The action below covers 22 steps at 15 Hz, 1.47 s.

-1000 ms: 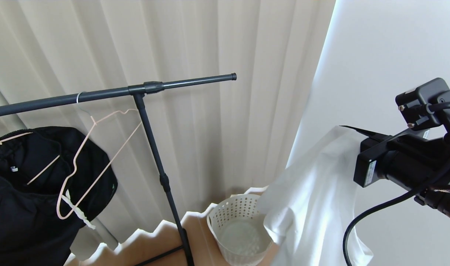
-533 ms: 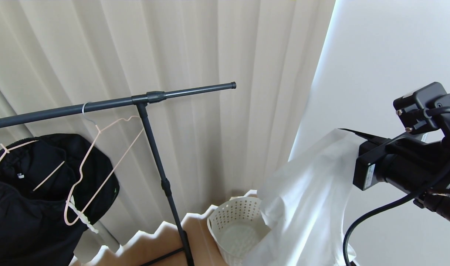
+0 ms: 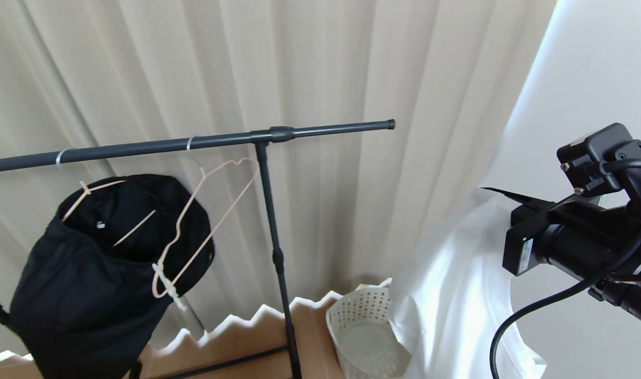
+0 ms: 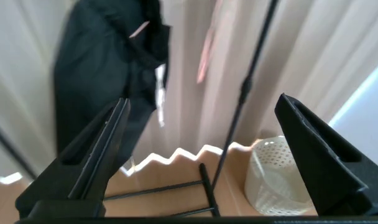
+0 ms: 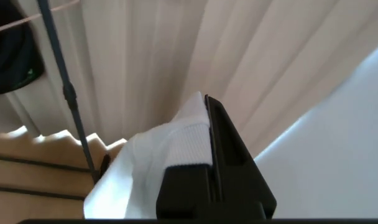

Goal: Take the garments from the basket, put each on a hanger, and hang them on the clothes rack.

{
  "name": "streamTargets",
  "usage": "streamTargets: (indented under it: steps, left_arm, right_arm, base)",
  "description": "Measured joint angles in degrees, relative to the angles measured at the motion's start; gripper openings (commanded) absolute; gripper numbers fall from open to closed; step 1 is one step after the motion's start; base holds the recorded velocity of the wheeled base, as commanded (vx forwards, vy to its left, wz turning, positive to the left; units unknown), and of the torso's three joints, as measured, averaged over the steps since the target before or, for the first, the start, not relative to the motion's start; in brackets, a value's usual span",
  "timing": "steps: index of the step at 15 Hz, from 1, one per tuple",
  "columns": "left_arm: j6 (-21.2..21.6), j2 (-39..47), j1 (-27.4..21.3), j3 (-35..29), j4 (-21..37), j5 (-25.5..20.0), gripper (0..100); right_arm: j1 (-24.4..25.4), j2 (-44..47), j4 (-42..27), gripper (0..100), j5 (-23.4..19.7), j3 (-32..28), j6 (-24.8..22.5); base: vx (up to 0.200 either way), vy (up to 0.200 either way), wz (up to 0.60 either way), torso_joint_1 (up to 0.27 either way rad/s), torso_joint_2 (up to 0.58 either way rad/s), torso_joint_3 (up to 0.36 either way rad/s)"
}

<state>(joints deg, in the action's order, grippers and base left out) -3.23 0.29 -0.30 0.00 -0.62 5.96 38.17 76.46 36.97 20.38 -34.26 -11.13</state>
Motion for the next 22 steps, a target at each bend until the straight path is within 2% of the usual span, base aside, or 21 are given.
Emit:
streamTargets:
  steps: [2, 4, 10, 22]
  left_arm:
    - [0.00, 0.00, 0.04, 0.00, 0.00, -0.02, 100]
    - [0.04, 0.00, 0.01, 0.00, 0.02, -0.02, 100]
    - [0.01, 0.00, 0.01, 0.00, 0.07, -0.09, 100]
    - [0.00, 0.00, 0.01, 0.00, 0.13, -0.09, 100]
  right_arm:
    - [-0.07, 0.02, -0.02, 0, 0.02, 0.00, -0.02]
    - [-0.07, 0.00, -0.02, 0, 0.00, 0.00, 0.00]
    - [-0.07, 0.02, 0.17, 0, 0.00, -0.05, -0.20]
    - [-0.11, -0.50, 0.06, 0, 0.02, -0.02, -0.24]
  base:
    - [0.000, 0.000, 0.60, 0.005, 0.00, 0.002]
    - [0.000, 0.000, 0.00, 0.000, 0.00, 0.000]
    - [-0.200, 0.000, 0.00, 0.001, 0.00, 0.001]
    - [0.000, 0.200, 0.00, 0.002, 0.00, 0.003]
